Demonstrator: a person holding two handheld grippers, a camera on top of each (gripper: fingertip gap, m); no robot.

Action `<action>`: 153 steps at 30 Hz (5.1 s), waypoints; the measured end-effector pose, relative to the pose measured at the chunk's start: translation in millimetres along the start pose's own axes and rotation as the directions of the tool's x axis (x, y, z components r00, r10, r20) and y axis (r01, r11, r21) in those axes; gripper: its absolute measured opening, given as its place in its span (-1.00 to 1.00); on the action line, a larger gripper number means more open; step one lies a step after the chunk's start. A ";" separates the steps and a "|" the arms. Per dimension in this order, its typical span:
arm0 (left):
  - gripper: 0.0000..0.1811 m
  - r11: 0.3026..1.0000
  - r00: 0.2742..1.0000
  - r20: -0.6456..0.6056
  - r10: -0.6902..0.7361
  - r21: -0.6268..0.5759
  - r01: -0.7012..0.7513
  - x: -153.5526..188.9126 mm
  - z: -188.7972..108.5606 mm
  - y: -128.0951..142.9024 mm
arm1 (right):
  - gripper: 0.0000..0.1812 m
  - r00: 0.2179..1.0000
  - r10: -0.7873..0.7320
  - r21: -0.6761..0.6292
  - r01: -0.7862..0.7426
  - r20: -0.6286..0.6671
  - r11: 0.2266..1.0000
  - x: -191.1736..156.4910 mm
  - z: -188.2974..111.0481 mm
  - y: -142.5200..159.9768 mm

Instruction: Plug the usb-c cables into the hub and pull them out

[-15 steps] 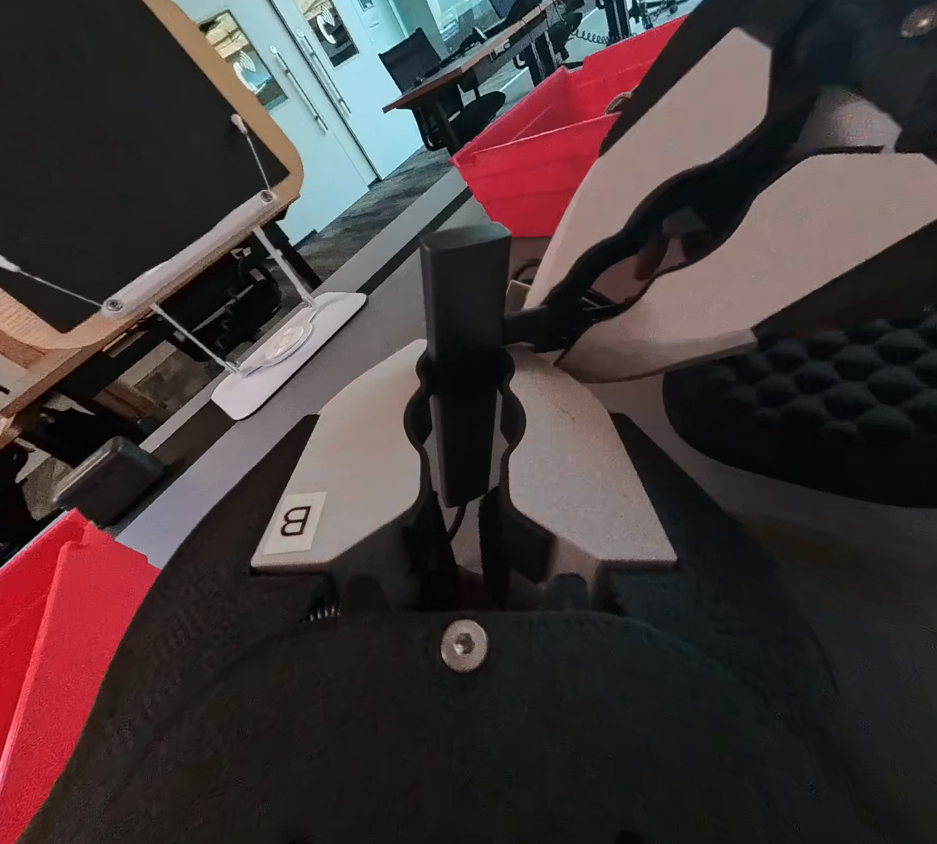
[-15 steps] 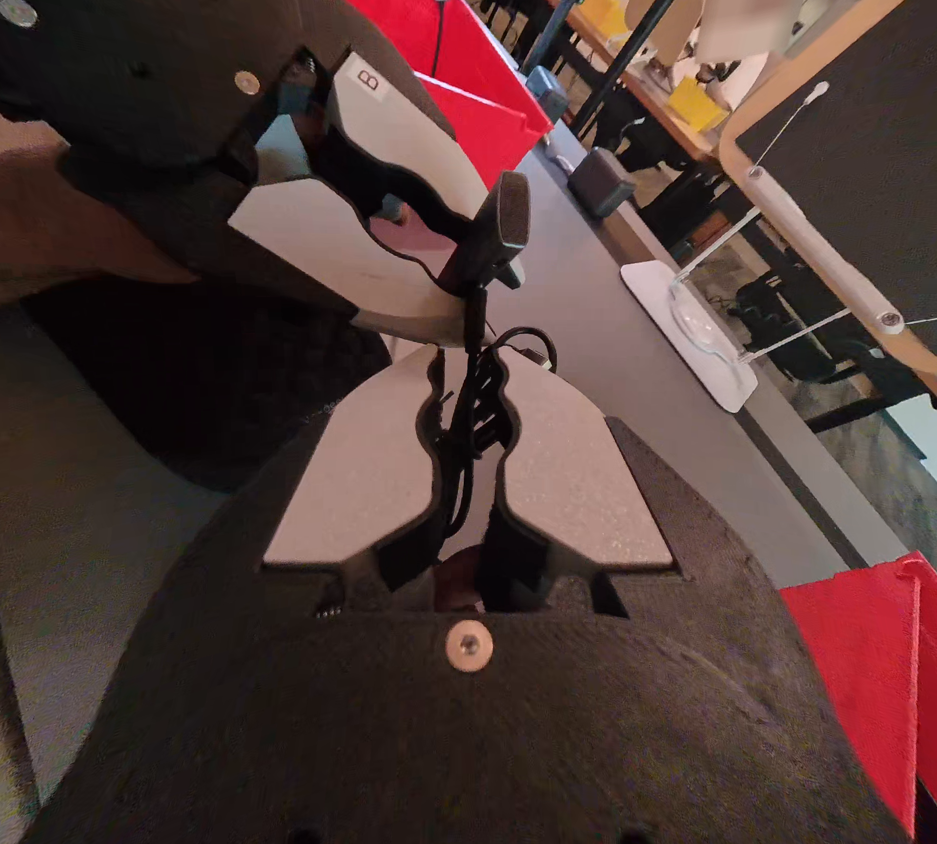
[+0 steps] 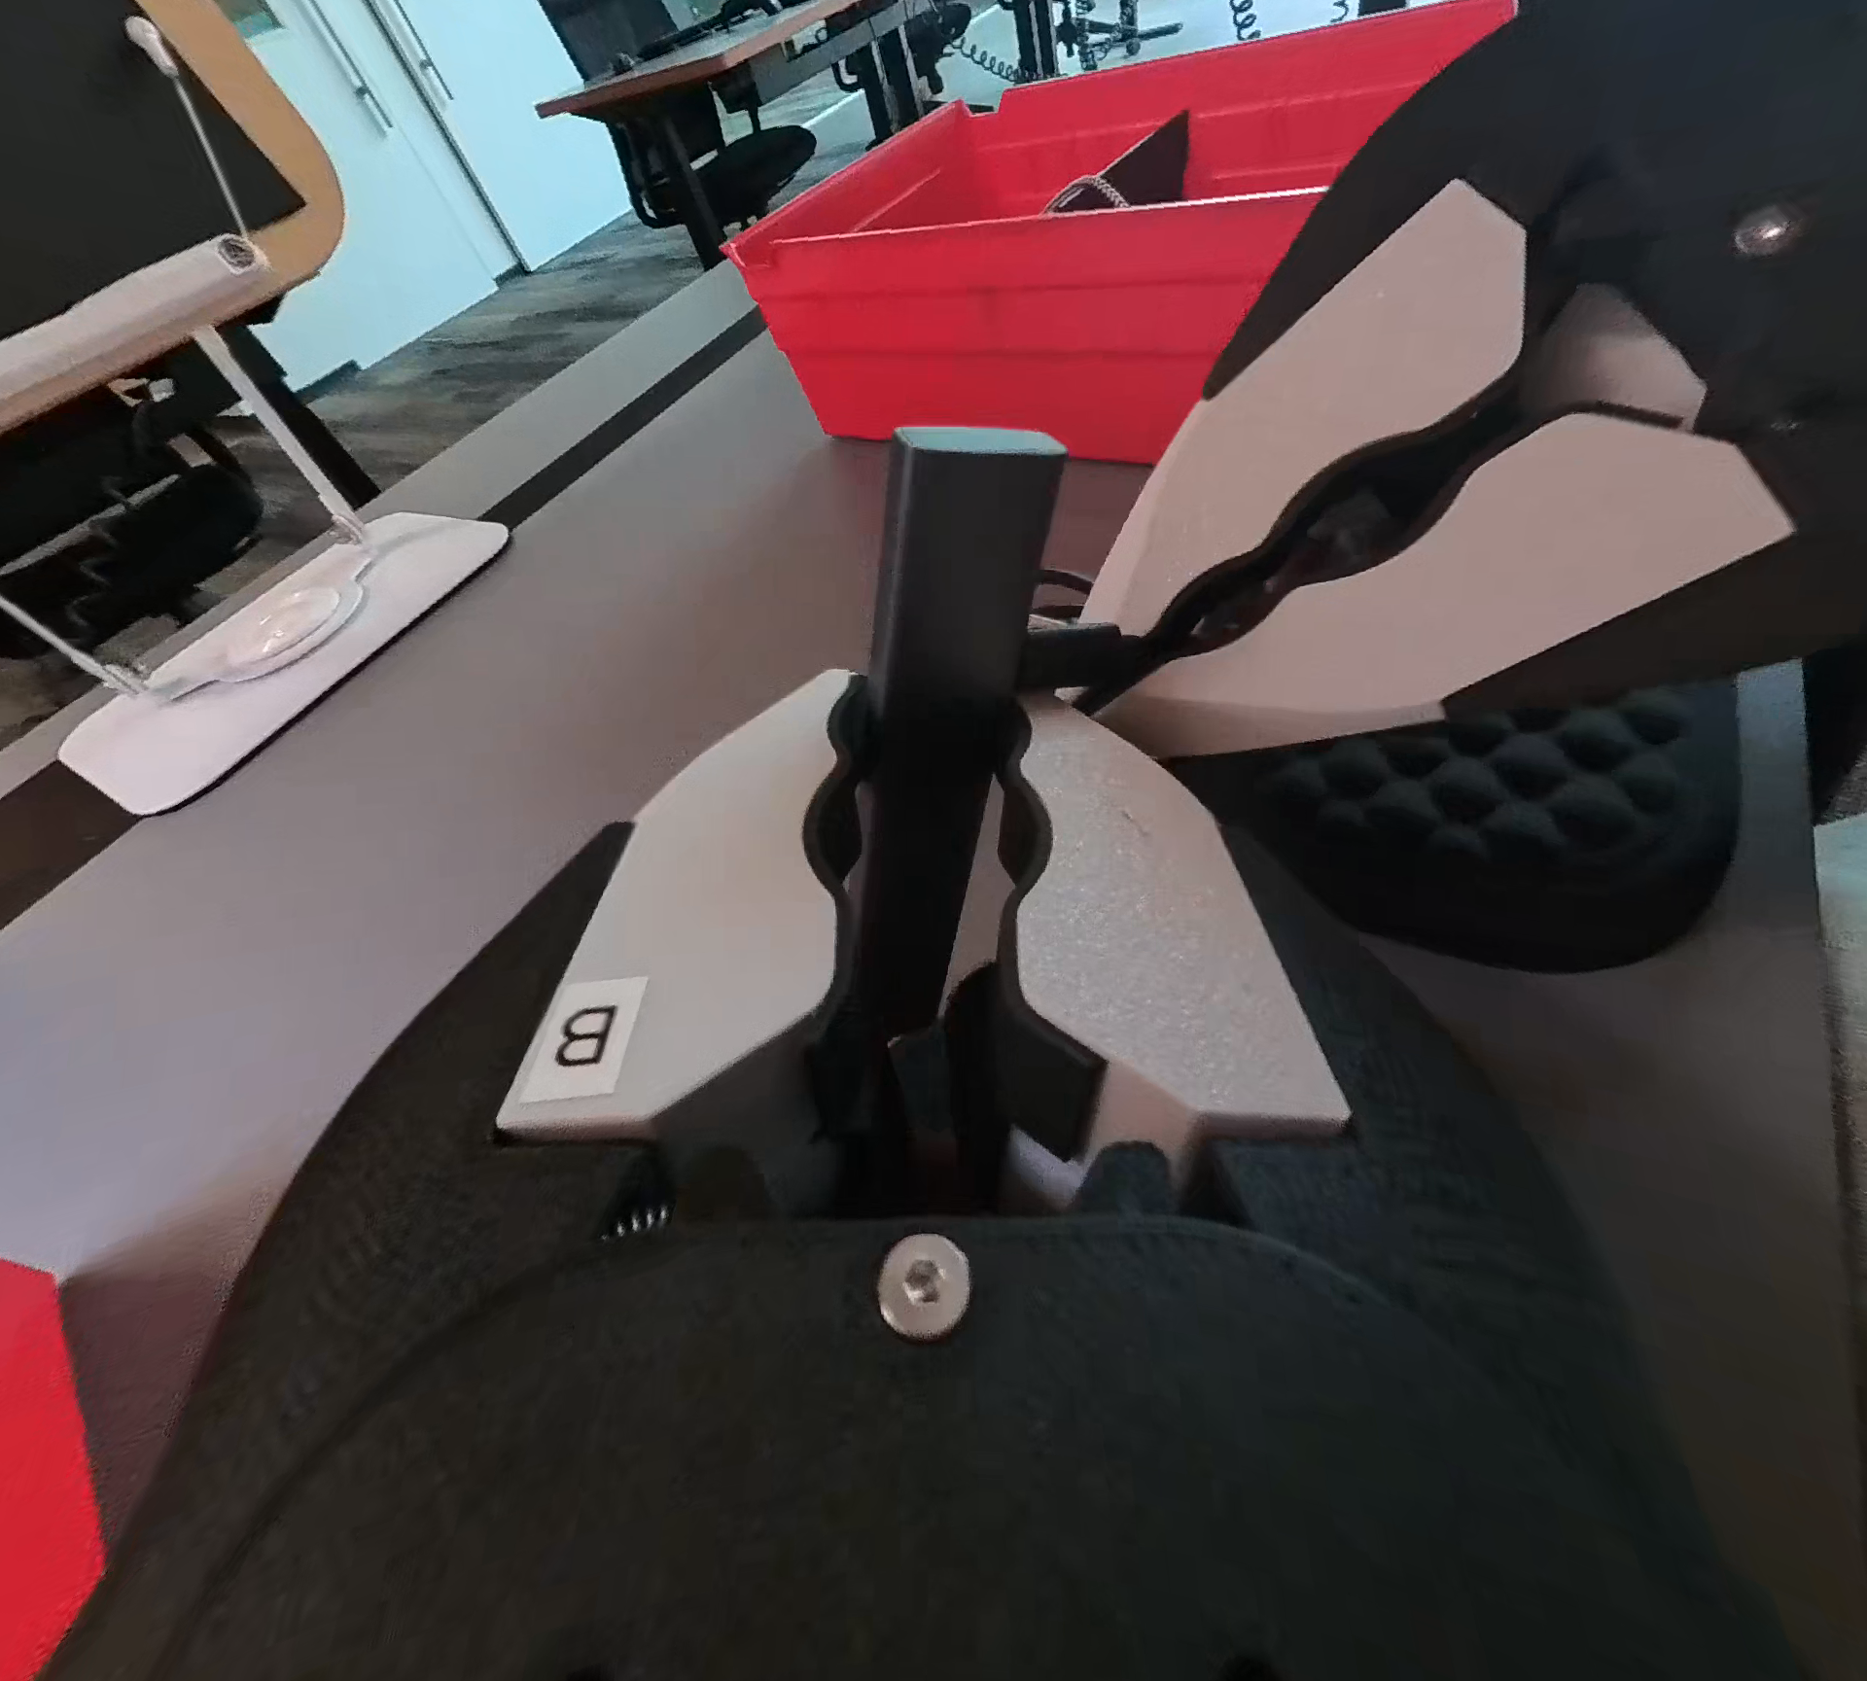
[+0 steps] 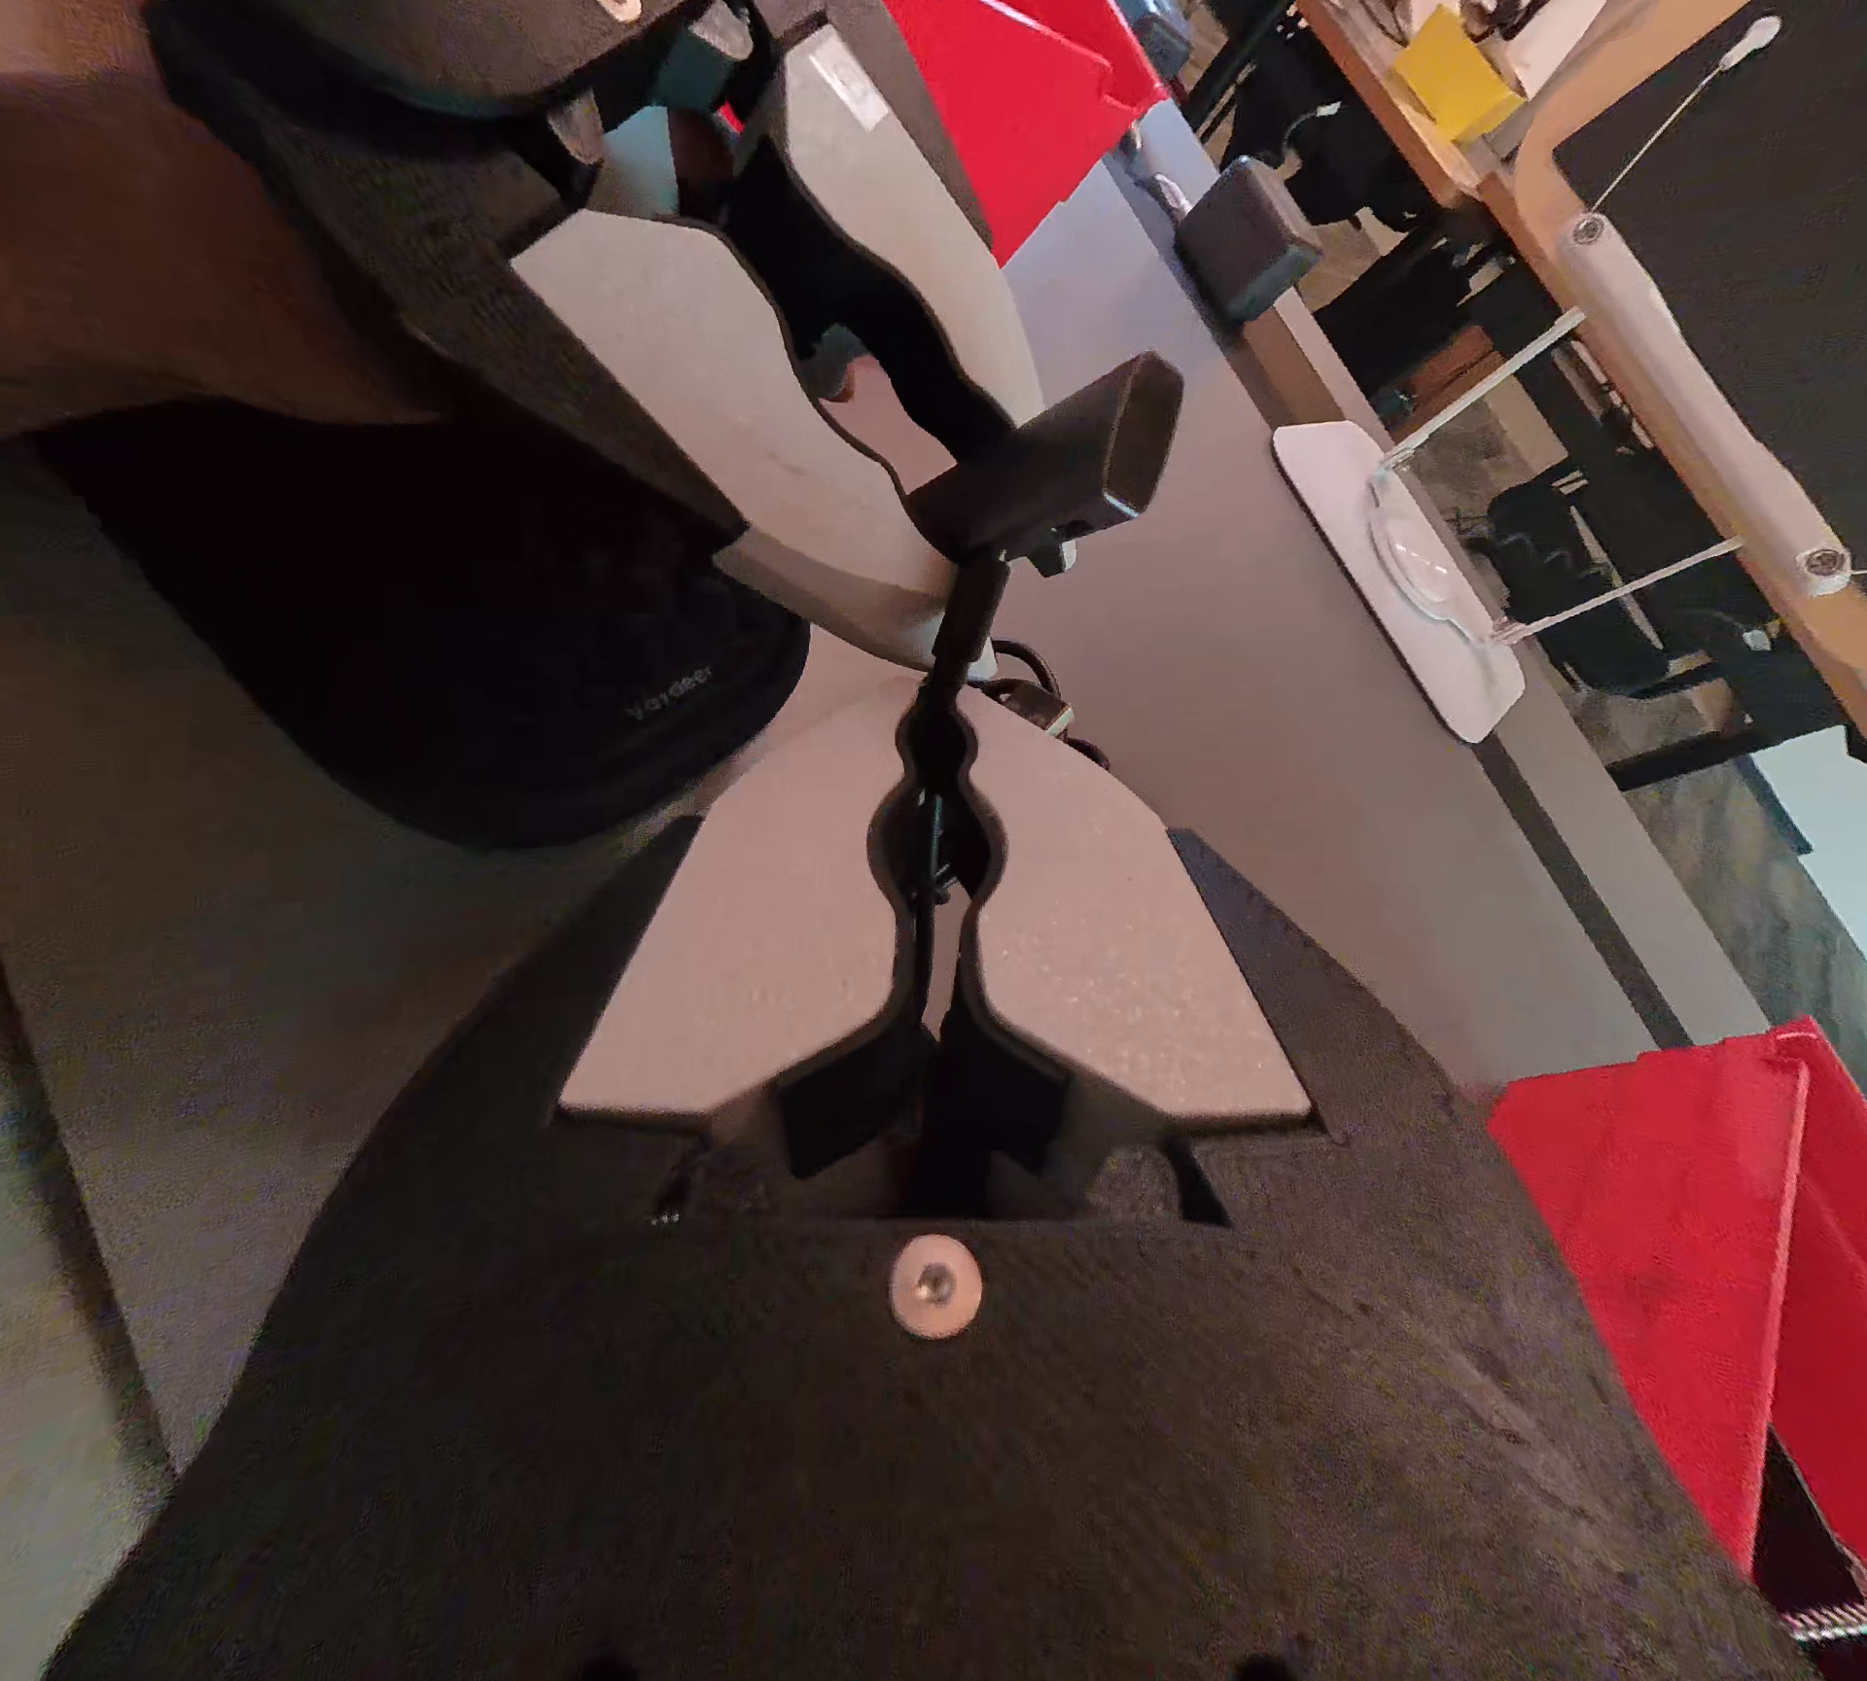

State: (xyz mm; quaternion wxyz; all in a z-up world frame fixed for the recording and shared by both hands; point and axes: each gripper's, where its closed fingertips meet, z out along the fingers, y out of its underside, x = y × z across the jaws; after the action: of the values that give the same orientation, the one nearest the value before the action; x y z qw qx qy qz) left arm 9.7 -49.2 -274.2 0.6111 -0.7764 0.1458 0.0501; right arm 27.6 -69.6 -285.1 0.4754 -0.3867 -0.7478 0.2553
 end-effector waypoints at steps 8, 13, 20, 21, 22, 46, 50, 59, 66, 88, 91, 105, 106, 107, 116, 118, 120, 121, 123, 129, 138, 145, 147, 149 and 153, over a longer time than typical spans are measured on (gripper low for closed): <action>-0.77 0.992 0.992 0.028 0.121 0.029 -0.122 9.3 4.4 -11.4 | -0.99 0.993 -0.115 -0.060 0.115 0.011 0.992 13.0 -14.5 5.5; -0.75 0.999 0.999 -0.008 0.032 -0.003 -0.032 7.9 6.5 0.7 | -1.00 0.996 0.046 -0.013 -0.046 0.070 0.999 -2.5 -4.3 11.5; -0.77 0.988 0.997 0.049 -0.065 0.144 0.057 -25.2 -23.8 -16.3 | -1.00 0.992 0.120 0.127 -0.124 0.045 0.984 45.9 -47.7 -4.4; -0.77 0.989 0.999 0.027 -0.045 0.140 0.040 -16.2 -17.1 -18.6 | -1.00 0.996 0.084 0.174 -0.085 0.017 0.981 53.4 -56.8 -18.5; -0.77 0.988 0.999 -0.002 -0.037 0.151 0.036 -8.5 -13.0 -20.9 | -1.00 0.997 0.082 0.226 -0.079 -0.006 0.971 63.2 -67.8 -31.3; -0.77 0.984 1.000 -0.021 0.005 0.176 -0.001 -3.7 -15.1 -19.4 | -0.58 0.831 0.332 -0.090 -0.411 -0.447 0.907 187.3 -134.4 130.1; -0.77 0.985 1.000 -0.018 0.012 0.173 -0.009 -3.4 -15.2 -19.4 | -0.37 0.851 0.327 -0.362 -0.482 -0.412 0.798 173.1 -134.3 173.5; -0.77 0.984 1.000 -0.018 0.006 0.180 -0.003 -4.4 -16.3 -20.0 | -0.67 0.834 0.260 -0.199 -0.396 -0.487 0.896 222.4 -136.9 131.1; -0.77 0.984 1.000 -0.022 0.009 0.177 -0.005 -4.5 -16.1 -20.0 | -0.72 0.970 -0.233 -0.449 0.241 0.073 0.860 224.8 -103.2 170.6; -0.77 0.985 1.000 -0.026 0.006 0.173 -0.002 -4.1 -15.6 -19.1 | -0.96 0.783 -0.614 -0.825 0.409 0.097 0.390 151.1 -125.0 150.6; -0.77 0.985 1.000 -0.026 0.006 0.174 -0.001 -4.1 -15.9 -19.0 | -0.96 0.870 -0.492 -0.809 0.312 0.032 0.499 144.8 -117.5 155.5; -0.77 0.977 0.999 -0.026 -0.040 0.208 0.044 -9.5 -18.5 -21.4 | -0.22 0.935 0.289 -0.050 -0.305 -0.204 0.951 199.9 -110.8 84.2; -0.77 0.976 0.999 -0.023 -0.044 0.214 0.048 -10.4 -19.1 -21.9 | -0.11 0.937 0.306 0.071 -0.298 -0.168 0.952 190.8 -110.4 61.8; -0.77 0.975 0.999 -0.017 -0.046 0.218 0.049 -11.5 -19.7 -22.4 | 0.05 0.936 0.330 0.179 -0.307 -0.120 0.935 178.8 -108.9 40.5; -0.77 0.956 0.947 0.266 0.178 0.182 -0.231 -25.6 -30.6 -30.2 | 0.49 0.887 0.350 0.488 -0.459 0.302 0.742 36.2 -50.7 -70.4; -0.77 0.932 0.903 0.332 0.273 0.140 -0.333 -25.2 -31.9 -32.2 | 0.49 0.899 0.335 0.513 -0.437 0.282 0.739 21.0 -35.0 -80.8; -0.77 0.904 0.856 0.374 0.357 0.091 -0.417 -23.0 -31.0 -32.8 | 0.19 0.890 0.356 0.543 -0.456 0.285 0.705 13.4 -27.3 -89.7; -0.77 0.891 0.836 0.385 0.390 0.069 -0.448 -21.7 -30.1 -32.8 | 0.05 0.883 0.369 0.554 -0.469 0.290 0.688 11.4 -25.1 -92.4; -0.77 0.876 0.816 0.388 0.428 0.044 -0.480 -19.3 -28.0 -31.8 | -0.31 0.903 0.354 0.548 -0.429 0.243 0.718 9.8 -18.8 -88.7; -0.77 0.877 0.831 0.361 0.424 0.065 -0.476 -14.7 -26.1 -33.1 | -0.89 0.987 0.161 0.565 -0.126 -0.013 0.815 10.3 -20.3 -86.9; 0.60 0.673 0.727 0.573 0.377 0.370 -0.640 -12.1 -52.9 -83.1 | -0.91 0.928 0.049 0.559 0.180 -0.370 0.809 80.6 -79.2 -94.3; 0.60 0.630 0.803 0.560 0.203 0.553 -0.545 -20.9 -78.7 -96.2 | -0.91 0.770 0.062 0.405 0.263 -0.635 0.876 193.6 -161.0 -79.1; 0.60 0.642 0.827 0.539 0.157 0.581 -0.500 -26.1 -80.4 -95.5 | -0.91 0.752 0.105 0.381 0.204 -0.651 0.902 219.7 -176.9 -67.9; 0.60 0.655 0.839 0.526 0.136 0.588 -0.475 -29.1 -79.6 -94.0 | -0.91 0.743 0.177 0.378 0.110 -0.645 0.919 244.5 -187.1 -54.0; 0.60 0.668 0.820 0.547 0.170 0.548 -0.503 -29.0 -75.6 -92.1 | -0.91 0.703 0.234 0.326 -0.004 -0.671 0.946 286.0 -200.2 -22.1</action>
State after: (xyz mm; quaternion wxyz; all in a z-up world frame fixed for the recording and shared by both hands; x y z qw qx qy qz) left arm 1.0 -97.9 -161.9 0.8436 -0.4265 0.1530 0.2881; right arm 130.9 155.5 -38.0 0.7585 -0.4257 -0.4364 0.2301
